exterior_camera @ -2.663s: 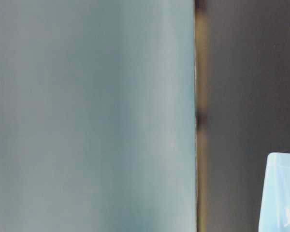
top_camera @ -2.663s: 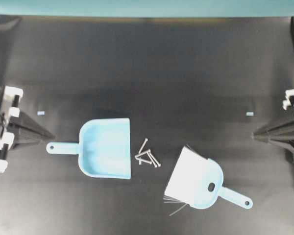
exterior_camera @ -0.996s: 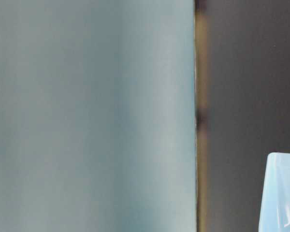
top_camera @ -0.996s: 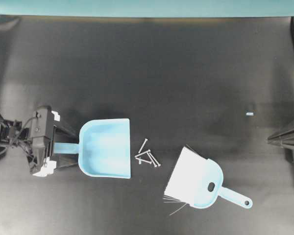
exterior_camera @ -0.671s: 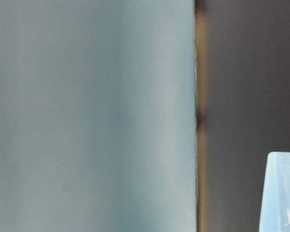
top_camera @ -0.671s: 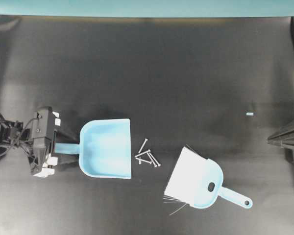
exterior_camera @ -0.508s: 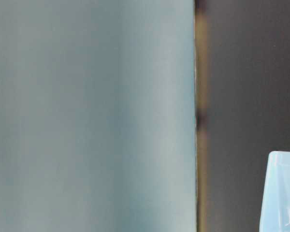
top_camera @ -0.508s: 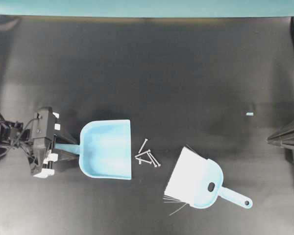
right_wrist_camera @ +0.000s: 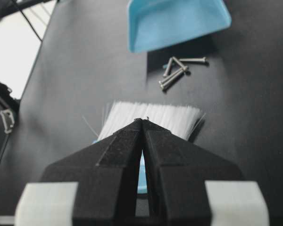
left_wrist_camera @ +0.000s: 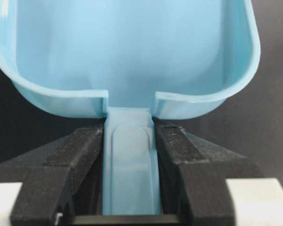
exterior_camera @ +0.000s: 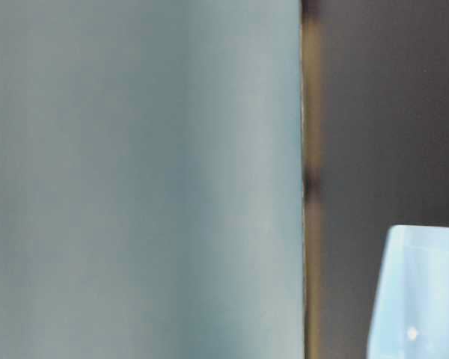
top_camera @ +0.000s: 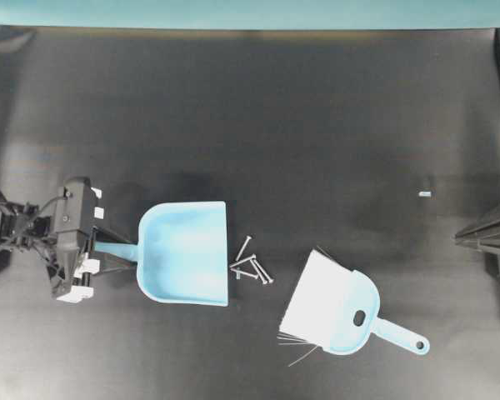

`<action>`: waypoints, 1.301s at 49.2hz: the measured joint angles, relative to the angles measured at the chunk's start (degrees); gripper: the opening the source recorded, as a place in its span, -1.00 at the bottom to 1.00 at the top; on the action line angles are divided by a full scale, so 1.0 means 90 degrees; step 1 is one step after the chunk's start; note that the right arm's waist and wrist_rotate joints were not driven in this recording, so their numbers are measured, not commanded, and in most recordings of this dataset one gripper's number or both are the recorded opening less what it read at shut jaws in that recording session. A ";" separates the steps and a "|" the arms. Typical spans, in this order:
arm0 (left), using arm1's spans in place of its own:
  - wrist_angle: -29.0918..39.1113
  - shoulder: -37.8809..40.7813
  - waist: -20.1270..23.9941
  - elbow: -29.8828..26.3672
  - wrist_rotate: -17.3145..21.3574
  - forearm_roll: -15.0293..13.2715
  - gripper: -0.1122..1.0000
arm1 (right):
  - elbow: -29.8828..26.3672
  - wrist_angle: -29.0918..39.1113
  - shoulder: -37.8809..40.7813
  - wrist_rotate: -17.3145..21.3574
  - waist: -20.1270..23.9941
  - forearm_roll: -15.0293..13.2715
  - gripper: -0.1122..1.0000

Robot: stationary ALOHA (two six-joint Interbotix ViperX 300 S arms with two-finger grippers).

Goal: Hold the dustpan with the left arm, while a human hand uses a hand brush to gather screws into the dustpan.
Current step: 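Hold the dustpan steady with the left gripper while screws are brushed in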

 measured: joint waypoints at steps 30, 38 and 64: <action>0.1162 -0.0479 0.0010 -0.0068 -0.0049 -0.0010 -0.26 | -0.0010 0.0000 0.0000 0.0000 0.0000 -0.0010 -0.80; 0.1318 -0.0410 0.0049 -0.0117 0.0039 0.0000 -0.26 | 0.0000 0.0000 0.0000 0.0000 0.0000 0.0000 -0.80; 0.1445 0.0195 0.0166 -0.0332 0.0234 0.0000 -0.26 | 0.0000 0.0000 0.0000 0.0010 0.0000 -0.0010 -0.80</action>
